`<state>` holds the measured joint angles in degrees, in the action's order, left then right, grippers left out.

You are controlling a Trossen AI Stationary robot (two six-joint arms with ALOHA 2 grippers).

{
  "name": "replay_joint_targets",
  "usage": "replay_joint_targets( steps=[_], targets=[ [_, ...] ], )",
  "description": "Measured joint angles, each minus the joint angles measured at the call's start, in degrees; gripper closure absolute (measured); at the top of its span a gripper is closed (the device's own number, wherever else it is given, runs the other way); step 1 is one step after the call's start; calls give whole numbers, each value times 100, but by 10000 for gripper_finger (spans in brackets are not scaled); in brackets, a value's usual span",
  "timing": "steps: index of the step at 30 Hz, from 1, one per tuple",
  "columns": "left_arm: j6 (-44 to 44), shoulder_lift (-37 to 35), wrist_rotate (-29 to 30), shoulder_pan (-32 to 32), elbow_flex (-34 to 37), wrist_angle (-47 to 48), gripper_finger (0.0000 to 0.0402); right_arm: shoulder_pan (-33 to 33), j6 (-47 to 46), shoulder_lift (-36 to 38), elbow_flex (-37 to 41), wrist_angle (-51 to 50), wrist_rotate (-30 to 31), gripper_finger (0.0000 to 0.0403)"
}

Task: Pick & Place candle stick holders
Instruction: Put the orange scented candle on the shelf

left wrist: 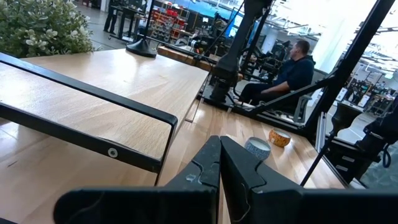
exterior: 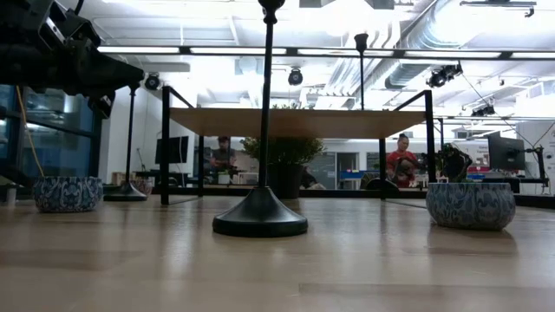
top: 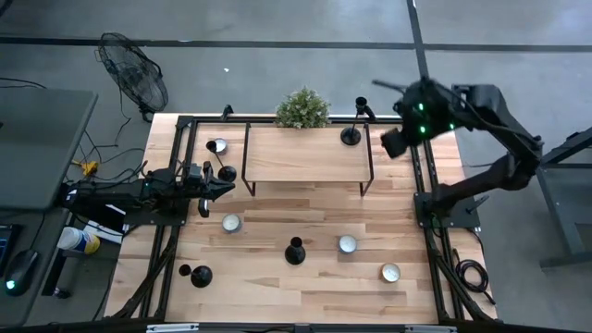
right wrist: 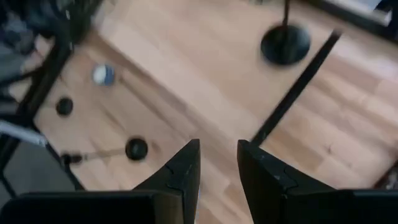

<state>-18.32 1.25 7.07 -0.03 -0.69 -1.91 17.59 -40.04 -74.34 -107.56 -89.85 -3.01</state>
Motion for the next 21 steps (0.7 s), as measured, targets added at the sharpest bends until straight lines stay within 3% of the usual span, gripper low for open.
replay_joint_targets(
  steps=[13, 21],
  targets=[
    [-1, 1, 0, 1, 0, -1, 400, -1869, -319, 1379, 2415, 841, -73, 304],
    [-1, 0, 0, 1, 0, 0, 400, -2966, 58, 2112, 3955, 2216, -24, 304]
  ],
)
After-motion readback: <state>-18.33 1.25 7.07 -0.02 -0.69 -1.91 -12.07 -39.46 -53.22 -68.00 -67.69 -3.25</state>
